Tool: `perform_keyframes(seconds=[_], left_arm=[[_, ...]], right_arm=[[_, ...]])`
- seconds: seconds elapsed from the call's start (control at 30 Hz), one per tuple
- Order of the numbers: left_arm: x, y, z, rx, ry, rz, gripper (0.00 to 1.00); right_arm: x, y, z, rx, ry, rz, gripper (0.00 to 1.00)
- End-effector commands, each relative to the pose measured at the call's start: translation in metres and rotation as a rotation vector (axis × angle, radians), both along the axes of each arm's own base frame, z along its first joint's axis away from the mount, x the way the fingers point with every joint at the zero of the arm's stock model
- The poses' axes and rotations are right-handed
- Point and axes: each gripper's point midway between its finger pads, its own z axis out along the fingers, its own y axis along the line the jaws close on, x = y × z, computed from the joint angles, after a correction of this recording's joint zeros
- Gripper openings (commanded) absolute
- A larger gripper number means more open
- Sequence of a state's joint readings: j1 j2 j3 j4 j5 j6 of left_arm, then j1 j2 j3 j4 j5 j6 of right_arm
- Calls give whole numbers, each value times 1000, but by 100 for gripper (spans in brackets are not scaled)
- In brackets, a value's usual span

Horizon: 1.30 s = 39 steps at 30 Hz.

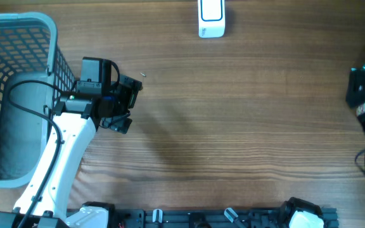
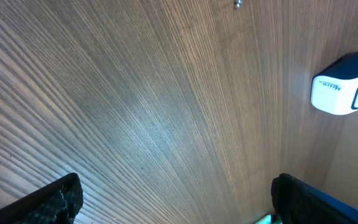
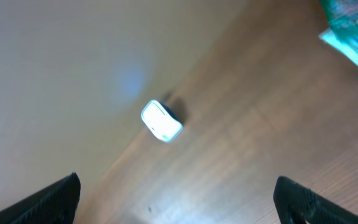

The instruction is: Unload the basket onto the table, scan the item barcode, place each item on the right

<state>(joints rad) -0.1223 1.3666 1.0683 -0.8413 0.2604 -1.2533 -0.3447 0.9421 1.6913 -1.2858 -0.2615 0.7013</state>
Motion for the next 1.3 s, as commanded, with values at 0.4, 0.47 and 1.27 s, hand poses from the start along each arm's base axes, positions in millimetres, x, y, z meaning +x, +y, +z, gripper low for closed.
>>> perform_keyframes(seconds=[0.4,0.47,1.27], left_arm=[[-2,0,3,1,-14,-16,100],[-2,0,3,1,-14,-16,100],[-2,0,3,1,-14,-15,100]], right_arm=[[-15,32,-2,-473,-251,298,100],[-25,37,-2,-515,-362,288,100],[13,52,-143,-604,-880,251,100]])
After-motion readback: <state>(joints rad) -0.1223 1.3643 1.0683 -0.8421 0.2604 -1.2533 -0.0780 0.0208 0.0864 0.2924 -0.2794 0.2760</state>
